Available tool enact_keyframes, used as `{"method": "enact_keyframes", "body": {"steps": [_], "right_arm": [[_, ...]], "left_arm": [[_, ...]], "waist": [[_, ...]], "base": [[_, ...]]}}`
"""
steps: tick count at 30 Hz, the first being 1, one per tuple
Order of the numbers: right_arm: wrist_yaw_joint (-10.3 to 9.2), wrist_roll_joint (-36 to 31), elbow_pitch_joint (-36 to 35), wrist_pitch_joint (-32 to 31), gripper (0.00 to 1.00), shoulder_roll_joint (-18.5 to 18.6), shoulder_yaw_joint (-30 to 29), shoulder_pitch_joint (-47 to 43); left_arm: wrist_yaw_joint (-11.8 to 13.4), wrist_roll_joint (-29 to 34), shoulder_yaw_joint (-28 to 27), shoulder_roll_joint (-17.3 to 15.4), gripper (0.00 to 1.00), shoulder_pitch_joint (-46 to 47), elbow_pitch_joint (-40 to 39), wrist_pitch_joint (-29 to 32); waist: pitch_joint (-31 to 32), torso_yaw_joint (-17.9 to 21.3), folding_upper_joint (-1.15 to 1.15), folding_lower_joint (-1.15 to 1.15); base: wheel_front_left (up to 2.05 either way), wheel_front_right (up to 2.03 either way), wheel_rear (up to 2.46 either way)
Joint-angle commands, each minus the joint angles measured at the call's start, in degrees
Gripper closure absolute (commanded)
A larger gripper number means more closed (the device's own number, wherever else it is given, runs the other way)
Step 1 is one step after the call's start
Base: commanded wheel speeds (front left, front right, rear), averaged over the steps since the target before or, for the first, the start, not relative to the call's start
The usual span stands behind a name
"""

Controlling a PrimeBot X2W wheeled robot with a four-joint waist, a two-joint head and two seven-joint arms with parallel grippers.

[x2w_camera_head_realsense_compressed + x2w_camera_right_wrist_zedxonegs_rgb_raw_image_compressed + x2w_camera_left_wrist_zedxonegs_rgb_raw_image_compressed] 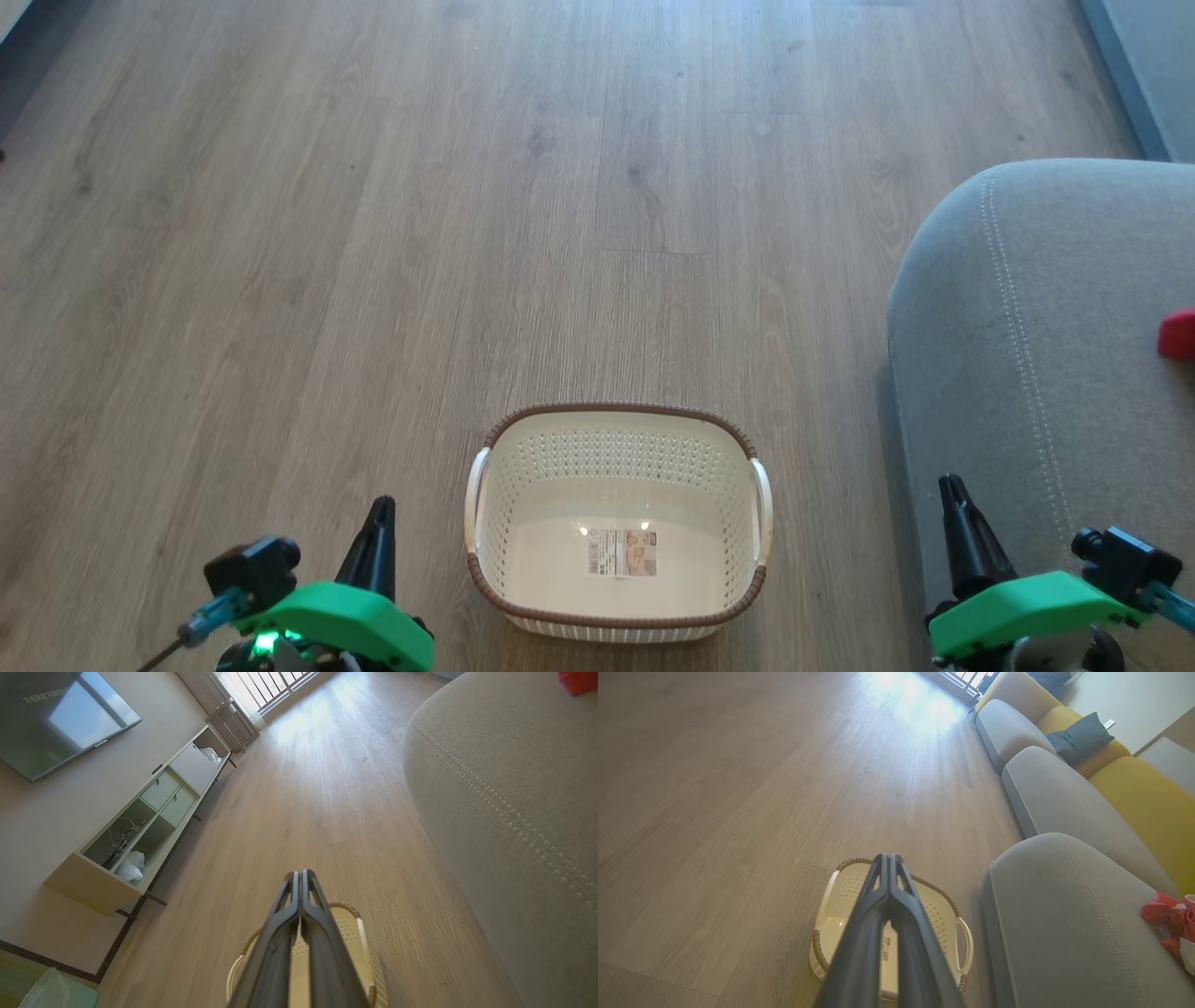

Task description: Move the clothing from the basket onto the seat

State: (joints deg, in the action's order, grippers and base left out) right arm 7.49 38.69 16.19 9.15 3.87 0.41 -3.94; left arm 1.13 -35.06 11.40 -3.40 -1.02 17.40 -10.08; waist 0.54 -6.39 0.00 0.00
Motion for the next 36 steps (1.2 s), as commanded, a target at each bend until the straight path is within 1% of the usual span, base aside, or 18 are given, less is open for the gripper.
{"method": "enact_keyframes", "body": {"steps": [1, 18, 36], "right_arm": [[0.01, 1.7, -1.86, -0.39, 1.0, -0.07, -0.2, 3.1], [0.01, 12.07, -1.93, -3.37, 1.0, -0.2, -1.47, 4.49], [0.01, 21.86, -1.99, -6.22, 1.0, -0.34, -2.7, 5.81]], "left_arm": [[-0.53, -1.8, -1.19, -0.52, 1.0, 2.75, -2.09, 0.23], [-2.14, -13.32, -3.92, -0.74, 1.0, 3.57, -2.42, 3.0], [-3.67, -24.09, -6.66, -0.85, 1.0, 4.38, -2.67, 5.75]], "waist": [[-0.01, 0.11, 0.0, 0.0], [-0.16, 1.36, 0.0, 0.0], [-0.29, 2.55, 0.0, 0.0]], "base": [[0.0, 0.0, 0.0], [0.0, 0.0, 0.0], [0.0, 0.0, 0.0]]}}
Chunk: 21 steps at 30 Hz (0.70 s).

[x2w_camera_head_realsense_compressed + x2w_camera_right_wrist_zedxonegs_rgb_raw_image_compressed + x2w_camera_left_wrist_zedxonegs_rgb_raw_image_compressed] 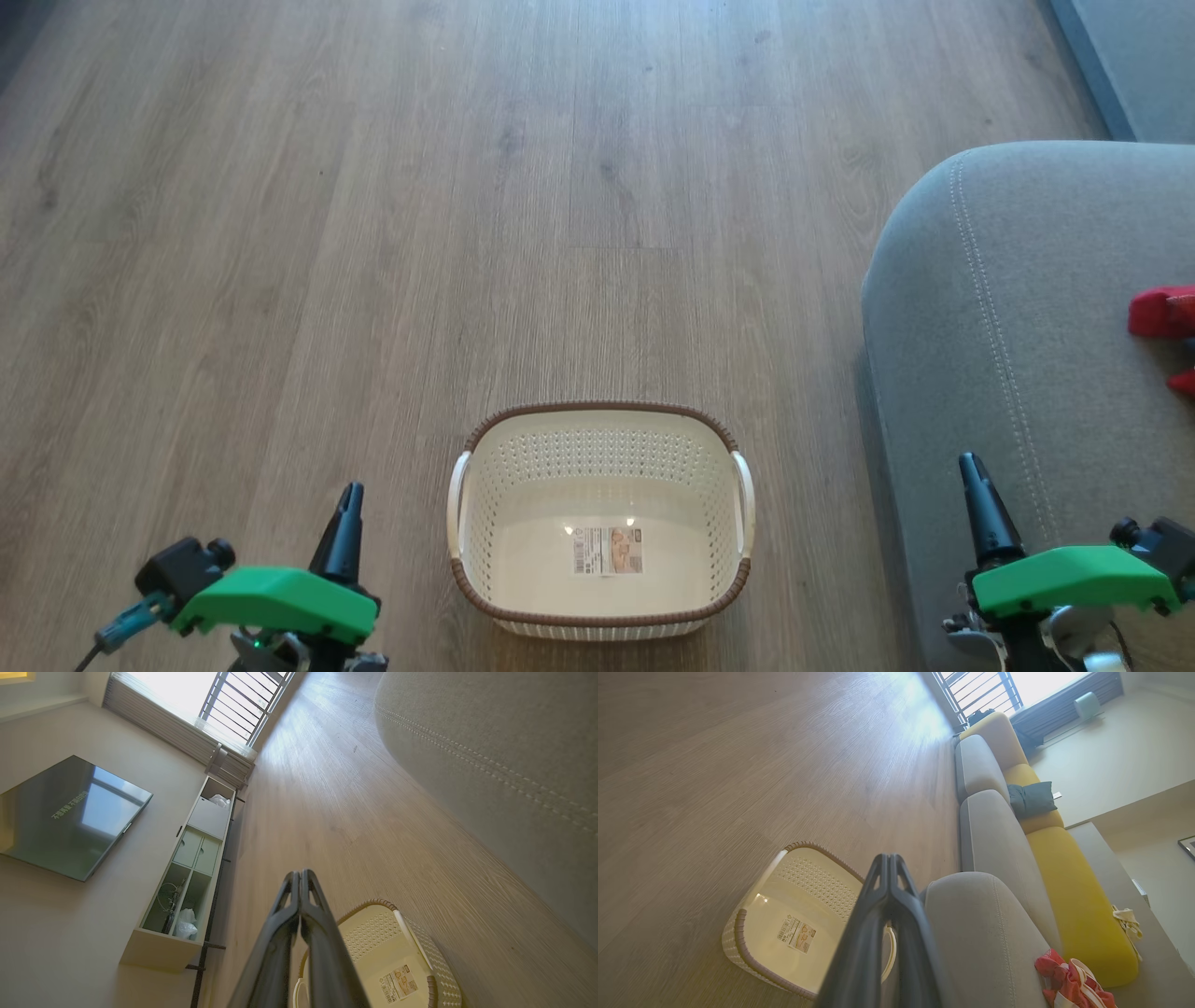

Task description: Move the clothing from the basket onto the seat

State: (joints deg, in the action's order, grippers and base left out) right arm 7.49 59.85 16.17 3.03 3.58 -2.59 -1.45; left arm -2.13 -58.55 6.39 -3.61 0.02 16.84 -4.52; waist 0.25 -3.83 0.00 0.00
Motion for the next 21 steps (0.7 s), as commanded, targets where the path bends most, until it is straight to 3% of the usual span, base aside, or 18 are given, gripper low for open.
{"method": "enact_keyframes", "body": {"steps": [1, 21], "right_arm": [[0.01, 1.28, -1.97, -0.26, 1.0, -0.05, 0.22, 3.4], [0.0, 12.76, -2.04, -3.62, 1.0, -0.23, -1.25, 4.95]], "left_arm": [[-0.5, -1.23, -1.82, -0.64, 1.0, 3.38, -2.12, 0.35], [-2.29, -13.76, -5.18, -0.65, 1.0, 4.35, -2.4, 3.7]], "waist": [[-0.01, 0.06, 0.0, 0.0], [-0.16, 1.45, 0.0, 0.0]], "base": [[0.0, 0.0, 0.0], [0.0, 0.0, 0.0]]}}
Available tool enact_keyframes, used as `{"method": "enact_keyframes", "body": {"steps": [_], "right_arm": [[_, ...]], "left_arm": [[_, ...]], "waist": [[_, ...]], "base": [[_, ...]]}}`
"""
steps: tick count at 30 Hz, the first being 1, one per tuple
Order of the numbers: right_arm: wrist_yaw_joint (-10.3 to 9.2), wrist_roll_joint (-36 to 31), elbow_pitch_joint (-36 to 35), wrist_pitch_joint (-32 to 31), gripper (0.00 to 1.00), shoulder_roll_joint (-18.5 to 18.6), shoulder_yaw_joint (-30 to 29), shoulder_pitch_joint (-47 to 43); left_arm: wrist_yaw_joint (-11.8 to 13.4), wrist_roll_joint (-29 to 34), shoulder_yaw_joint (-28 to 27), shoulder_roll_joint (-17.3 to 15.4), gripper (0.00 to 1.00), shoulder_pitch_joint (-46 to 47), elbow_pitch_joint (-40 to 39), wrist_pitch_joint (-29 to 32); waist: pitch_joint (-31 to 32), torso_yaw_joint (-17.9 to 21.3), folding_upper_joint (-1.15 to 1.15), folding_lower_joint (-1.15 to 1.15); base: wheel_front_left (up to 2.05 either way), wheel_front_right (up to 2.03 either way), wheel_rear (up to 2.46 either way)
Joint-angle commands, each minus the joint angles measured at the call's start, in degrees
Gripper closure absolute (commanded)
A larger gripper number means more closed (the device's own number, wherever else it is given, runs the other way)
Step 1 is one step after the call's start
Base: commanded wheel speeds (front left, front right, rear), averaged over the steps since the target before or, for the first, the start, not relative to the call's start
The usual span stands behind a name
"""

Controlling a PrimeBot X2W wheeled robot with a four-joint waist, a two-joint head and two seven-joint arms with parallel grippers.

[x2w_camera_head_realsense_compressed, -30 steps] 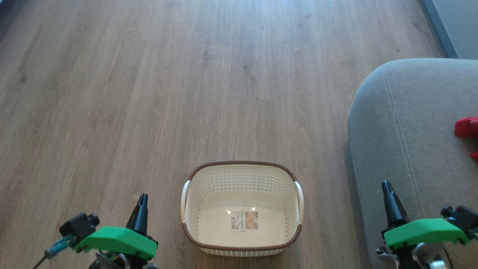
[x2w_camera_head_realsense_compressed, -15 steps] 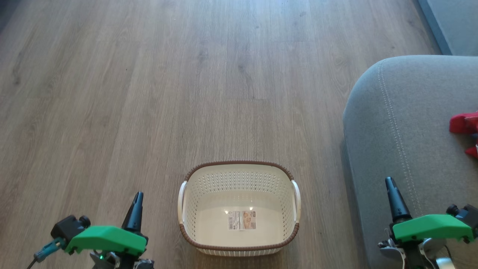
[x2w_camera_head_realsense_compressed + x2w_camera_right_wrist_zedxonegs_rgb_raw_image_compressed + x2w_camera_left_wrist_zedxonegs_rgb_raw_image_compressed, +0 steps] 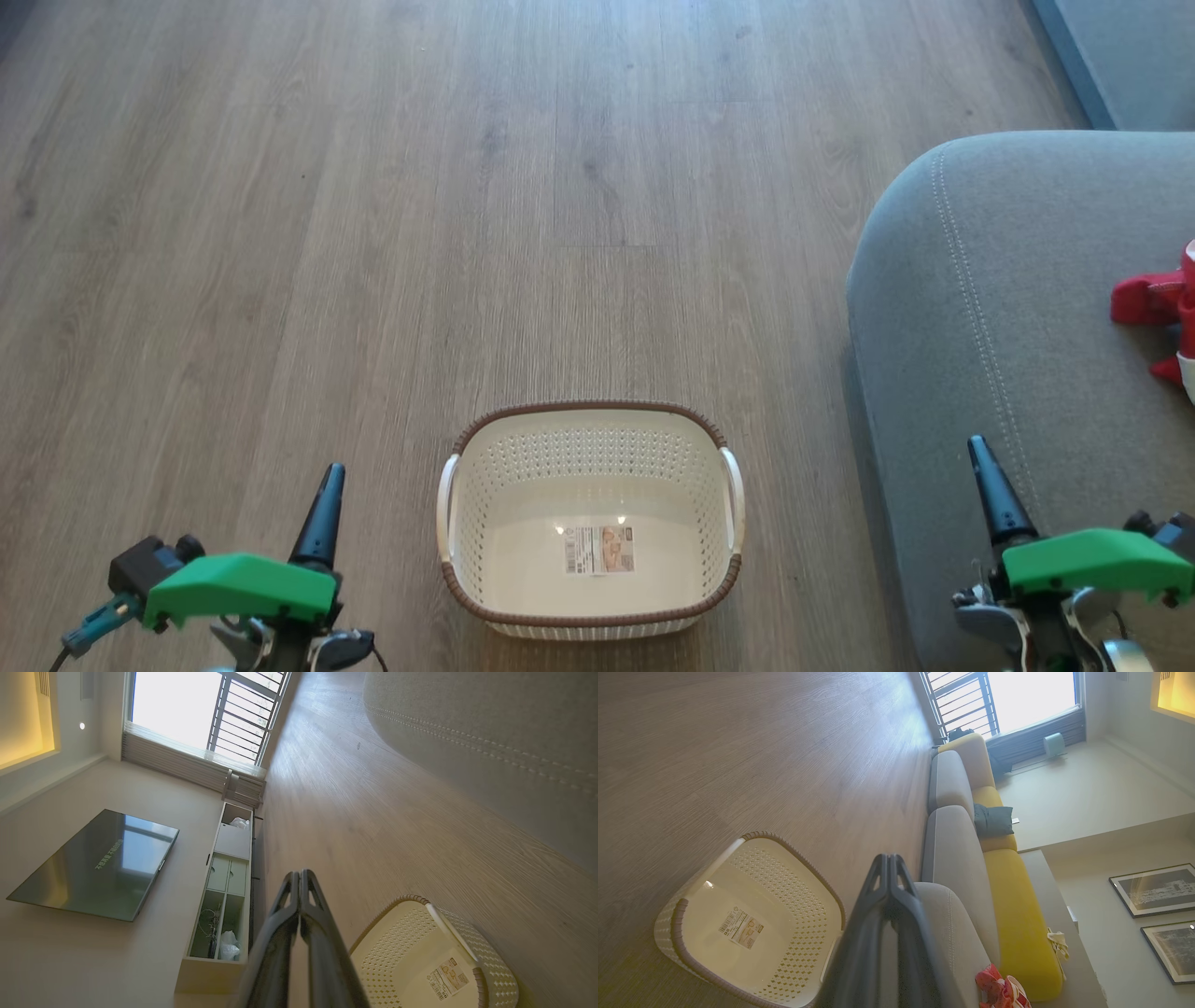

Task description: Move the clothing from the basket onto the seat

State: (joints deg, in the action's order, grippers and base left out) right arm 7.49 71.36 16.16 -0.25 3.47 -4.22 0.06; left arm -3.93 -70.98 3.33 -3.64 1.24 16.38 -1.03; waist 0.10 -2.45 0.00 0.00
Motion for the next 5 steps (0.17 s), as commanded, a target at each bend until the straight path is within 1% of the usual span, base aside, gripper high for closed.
{"method": "enact_keyframes", "body": {"steps": [1, 5], "right_arm": [[0.0, 1.82, -2.03, -0.52, 1.0, -0.13, 0.32, 3.52], [0.0, 4.12, -2.04, -1.19, 1.0, -0.17, 0.02, 3.83]], "left_arm": [[-0.58, -1.95, -2.3, -0.62, 1.0, 3.17, -1.95, 0.38], [-0.94, -4.45, -2.99, -0.61, 1.0, 3.37, -2.0, 1.06]], "waist": [[-0.02, 0.13, 0.0, 0.0], [-0.05, 0.41, 0.0, 0.0]], "base": [[0.0, 0.0, 0.0], [0.0, 0.0, 0.0]]}}
